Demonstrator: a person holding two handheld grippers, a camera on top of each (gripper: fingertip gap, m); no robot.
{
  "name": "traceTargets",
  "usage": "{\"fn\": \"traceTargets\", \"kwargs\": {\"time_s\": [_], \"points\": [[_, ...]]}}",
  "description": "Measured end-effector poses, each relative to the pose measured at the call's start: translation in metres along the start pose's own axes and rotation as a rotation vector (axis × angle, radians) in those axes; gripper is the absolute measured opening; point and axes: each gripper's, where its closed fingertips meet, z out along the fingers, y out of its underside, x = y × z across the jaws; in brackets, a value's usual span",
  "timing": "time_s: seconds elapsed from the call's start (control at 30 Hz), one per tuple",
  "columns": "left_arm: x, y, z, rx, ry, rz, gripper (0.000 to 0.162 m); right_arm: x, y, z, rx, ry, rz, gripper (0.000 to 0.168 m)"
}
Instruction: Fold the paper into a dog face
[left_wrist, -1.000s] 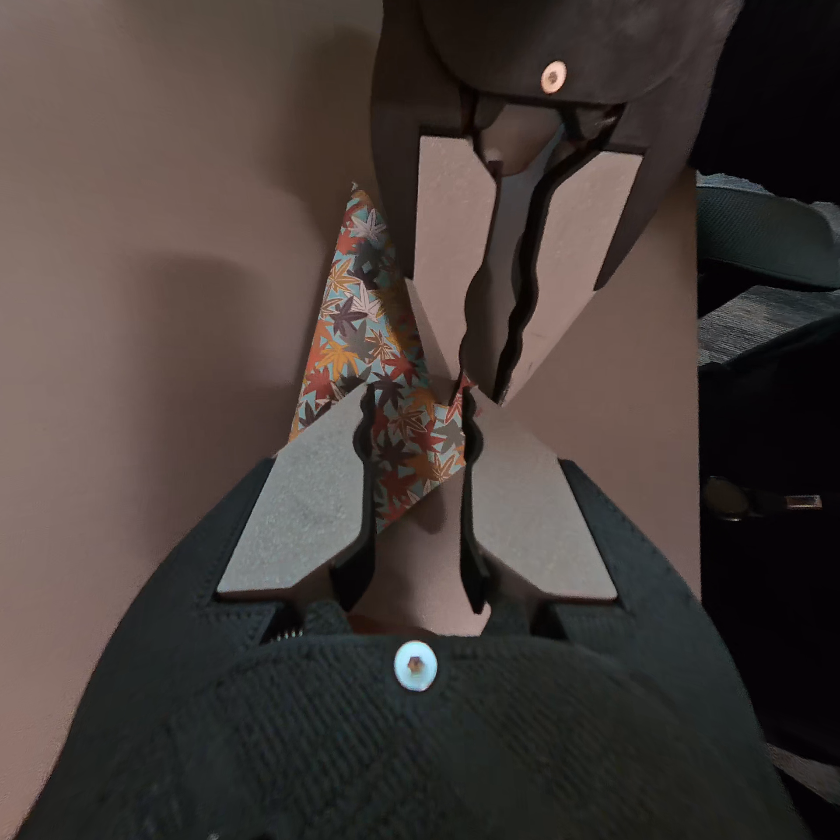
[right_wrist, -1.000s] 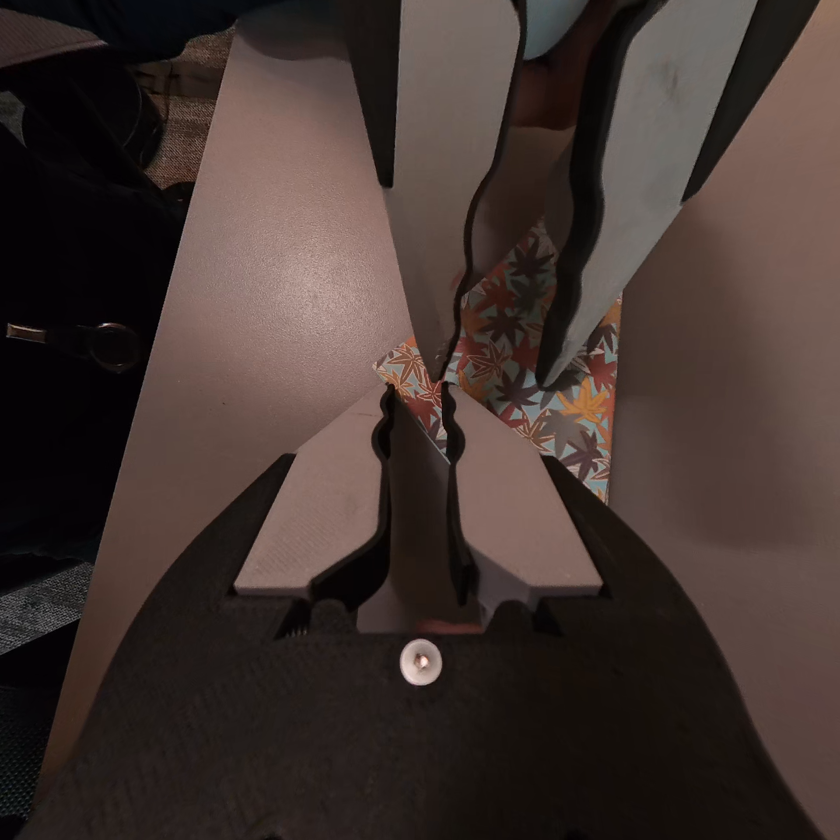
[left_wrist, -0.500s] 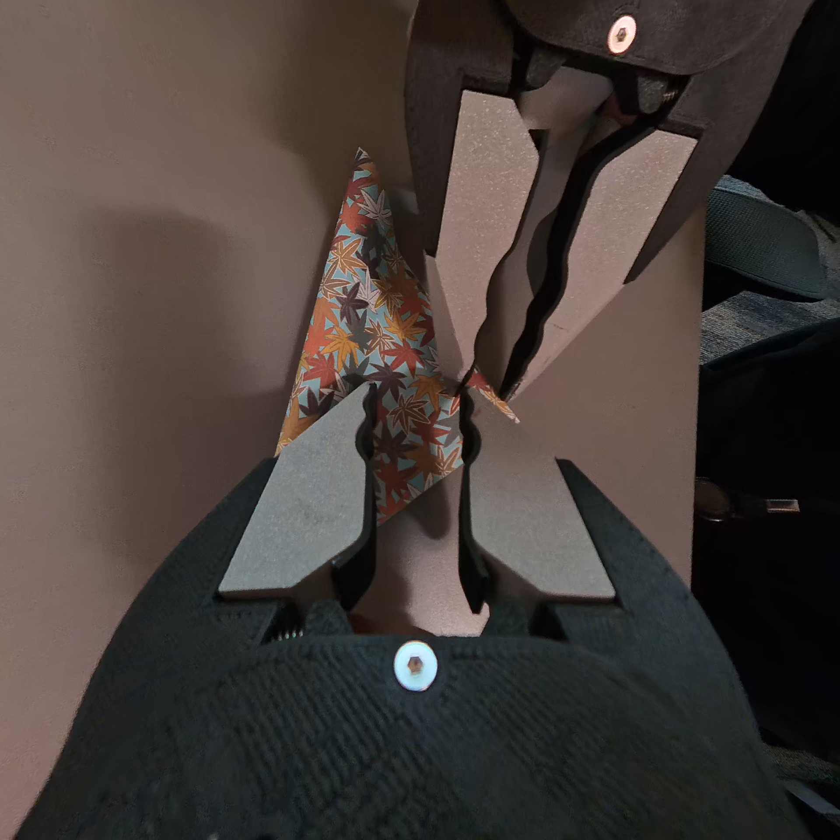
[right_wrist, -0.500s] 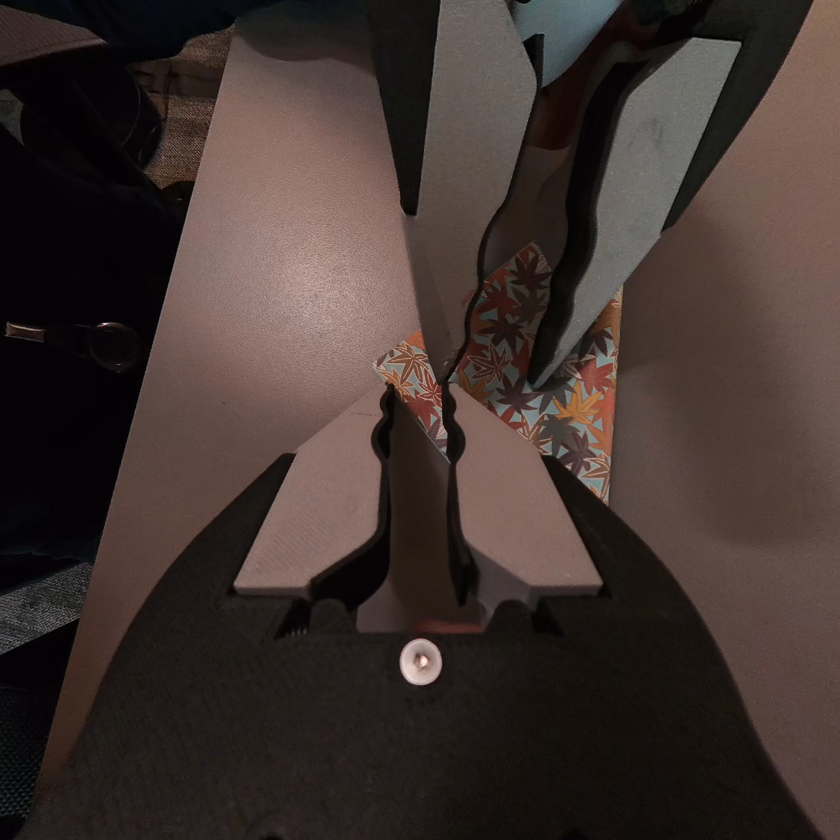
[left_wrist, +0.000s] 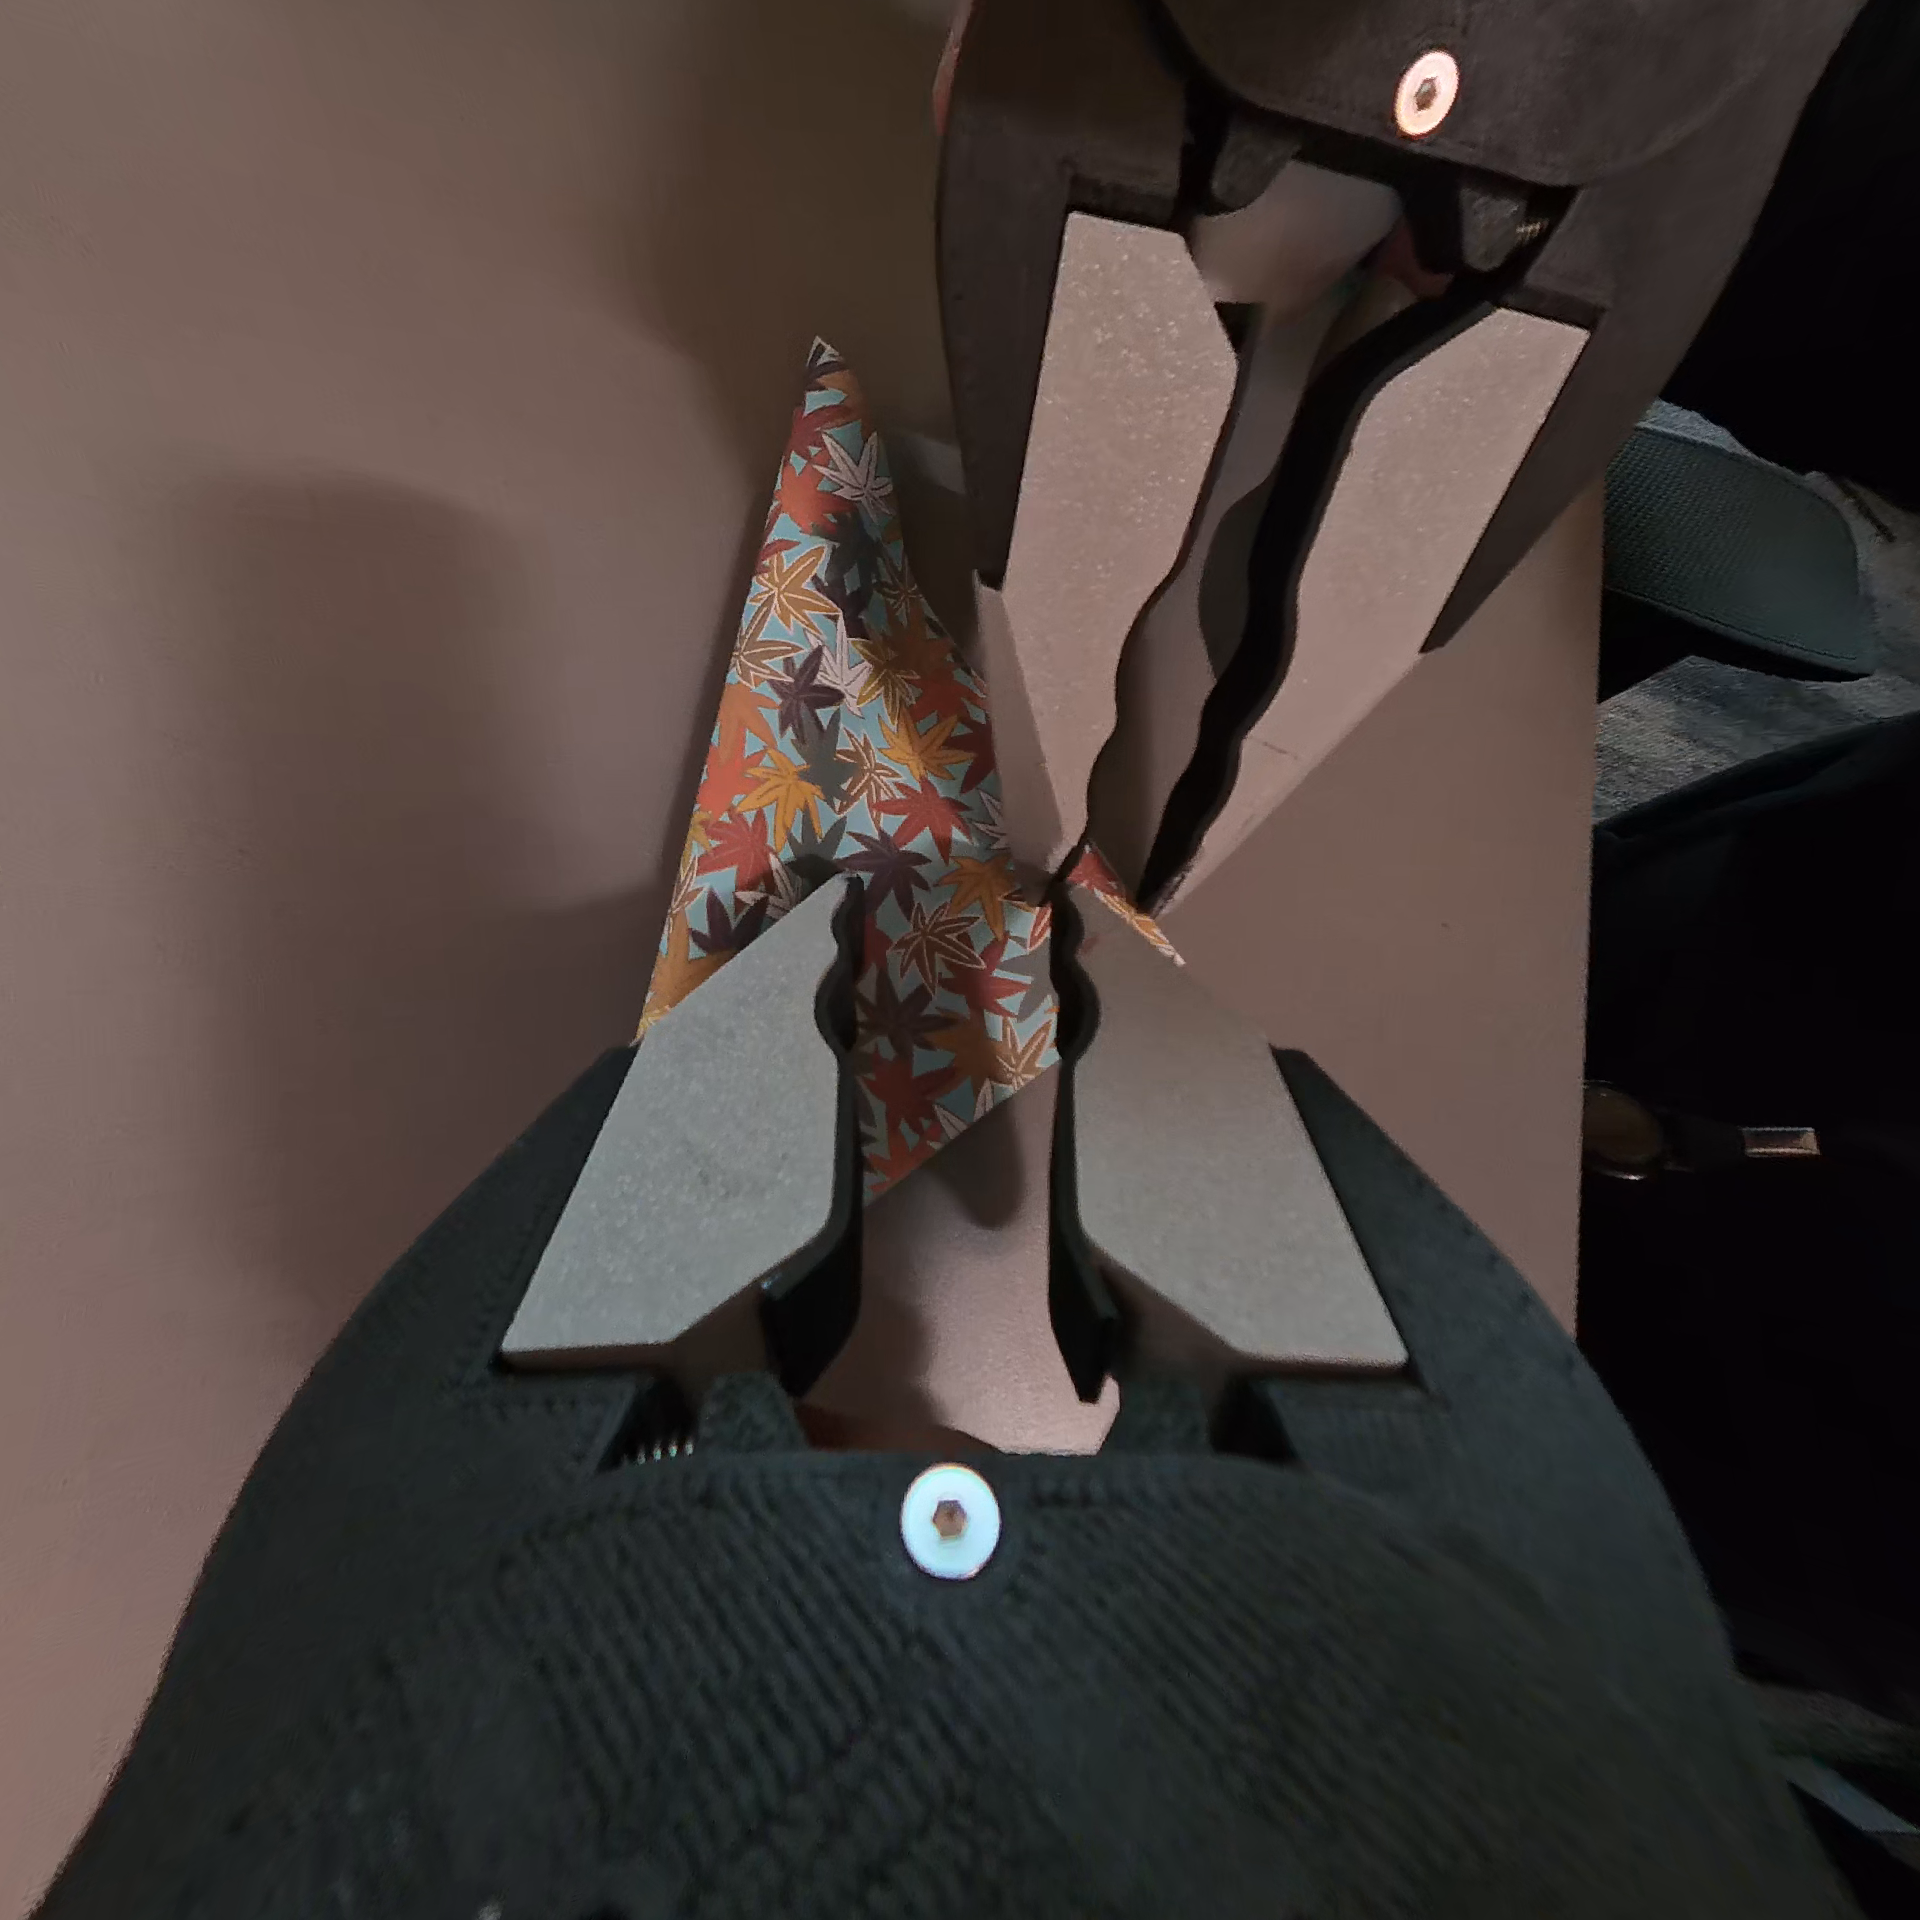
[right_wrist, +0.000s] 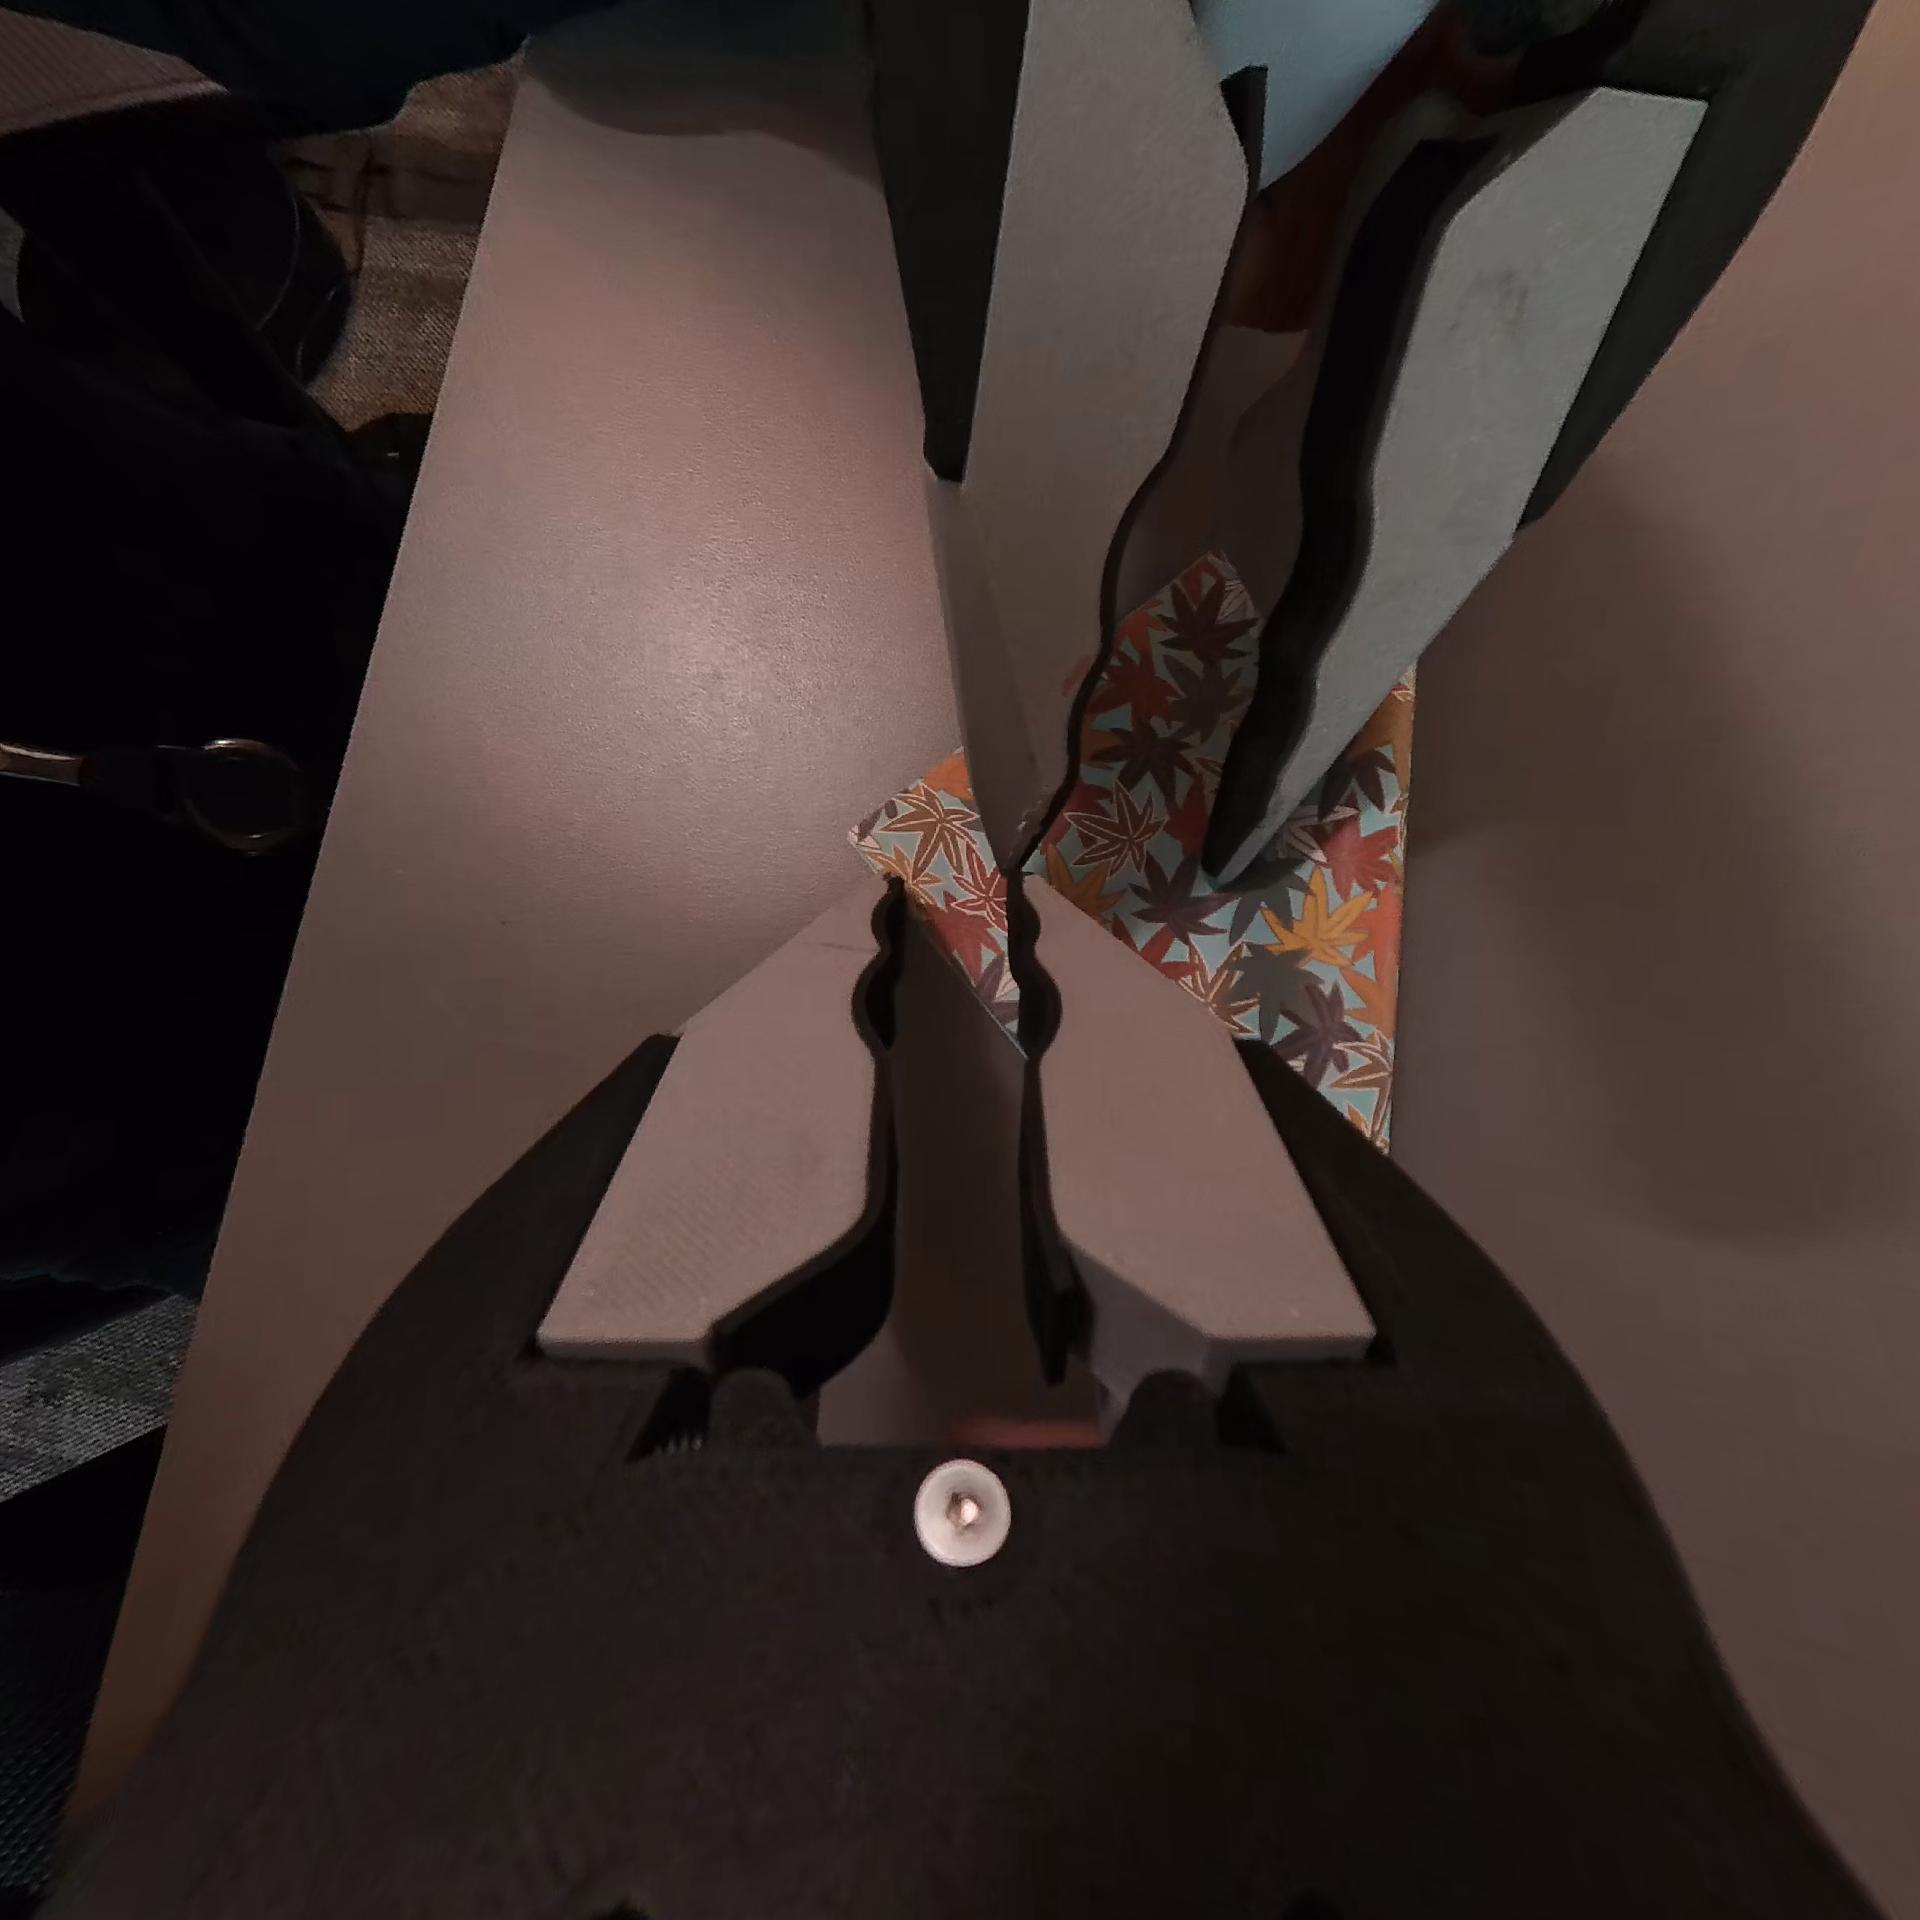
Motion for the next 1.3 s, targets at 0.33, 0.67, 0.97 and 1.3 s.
{"fn": "traceTargets", "kwargs": {"time_s": [0.33, 0.67, 0.97, 1.3], "points": [[-0.009, -0.008, -0.004, 0.047, -0.037, -0.015, 0.027, -0.001, 0.001, -0.002, -0.004, -0.016, 0.035, 0.017], [-0.015, -0.011, 0.002, 0.058, -0.011, -0.136, 0.017, -0.001, 0.001, 0.0, -0.006, 0.011, -0.007, 0.014], [-0.023, -0.004, 0.004, 0.028, -0.072, -0.145, 0.0, 0.002, 0.002, -0.001, -0.008, 0.016, -0.022, 0.008], [-0.02, 0.001, 0.0, 0.021, -0.026, -0.191, 0.0, 0.0, 0.005, -0.003, -0.025, 0.016, -0.044, 0.008]]}}
